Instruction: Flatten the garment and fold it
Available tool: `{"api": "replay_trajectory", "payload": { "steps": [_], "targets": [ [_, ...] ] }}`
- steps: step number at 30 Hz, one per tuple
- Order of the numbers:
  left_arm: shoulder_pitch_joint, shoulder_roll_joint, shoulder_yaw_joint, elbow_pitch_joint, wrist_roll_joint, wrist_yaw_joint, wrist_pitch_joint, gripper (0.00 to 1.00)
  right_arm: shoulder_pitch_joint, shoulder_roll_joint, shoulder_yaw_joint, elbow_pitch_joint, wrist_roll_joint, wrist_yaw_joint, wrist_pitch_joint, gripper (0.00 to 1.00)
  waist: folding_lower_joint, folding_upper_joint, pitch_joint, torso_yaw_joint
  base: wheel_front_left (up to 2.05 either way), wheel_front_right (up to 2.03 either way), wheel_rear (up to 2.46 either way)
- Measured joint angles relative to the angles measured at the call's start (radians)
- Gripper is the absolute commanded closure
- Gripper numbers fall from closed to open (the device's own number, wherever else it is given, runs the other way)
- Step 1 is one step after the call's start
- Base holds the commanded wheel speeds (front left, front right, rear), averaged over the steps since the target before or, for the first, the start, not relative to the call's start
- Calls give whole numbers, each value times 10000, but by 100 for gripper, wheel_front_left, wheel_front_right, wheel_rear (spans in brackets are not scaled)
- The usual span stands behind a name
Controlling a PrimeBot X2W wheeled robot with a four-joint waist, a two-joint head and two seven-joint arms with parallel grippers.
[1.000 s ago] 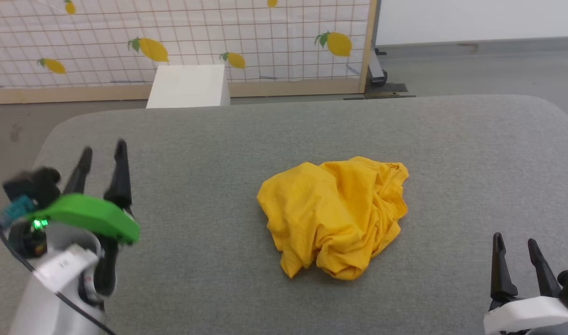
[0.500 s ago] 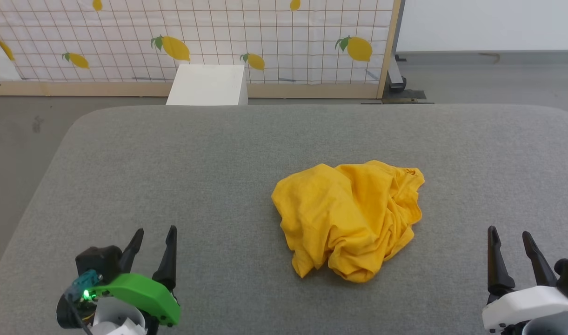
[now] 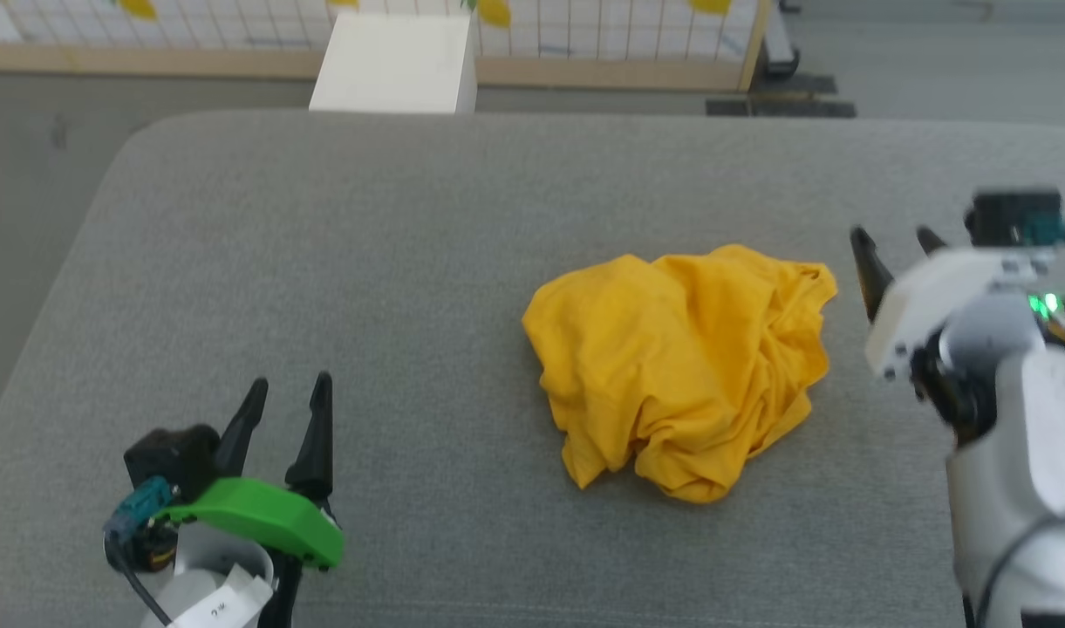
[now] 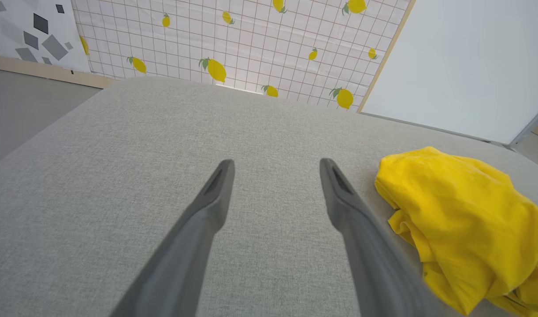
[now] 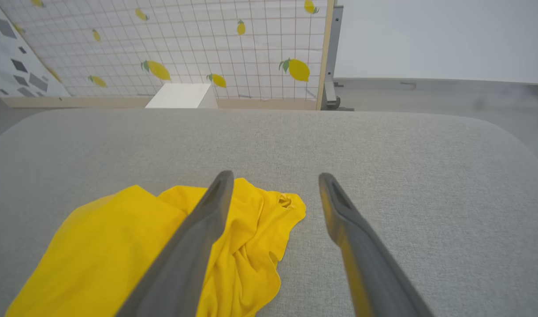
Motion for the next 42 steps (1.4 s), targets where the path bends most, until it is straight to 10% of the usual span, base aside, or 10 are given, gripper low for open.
{"api": "replay_trajectory", "payload": {
  "steps": [11,23,24,25,26,35,42],
  "targets": [
    [-1069,-50,-182,-318,27,-71,-54,0,-2521,-564,-418,2408,-1678,2,3568,0,1,0,1582,784,0,0,0],
    [-1344,-71,-150,-69,-15,-150,-268,0,-2676,-460,-851,2754,-2535,0,4186,0,1,0,2764,1511,0,0,0],
    [-1346,-69,-134,-38,-33,-150,-268,0,-2723,-453,-886,2748,-2485,-2,4165,63,2,0,2789,1515,0,0,0],
    [-1349,-67,-136,-8,-46,-150,-270,0,-2746,-441,-894,2736,-2416,-2,4075,93,2,0,2784,1506,0,0,0],
    [-1351,-67,-140,2,-52,-150,-272,0,-2748,-426,-890,2723,-2351,-2,3981,100,1,0,2767,1497,0,0,0],
    [-1204,-67,-151,90,-119,-86,-347,0,-2381,-805,-1279,1181,-884,0,1862,100,2,0,2062,1125,0,0,0],
    [-656,-128,-205,65,-219,98,-328,0,1308,-989,-2692,-700,-414,0,2153,100,1,0,1113,541,0,0,0]
  ]
}}
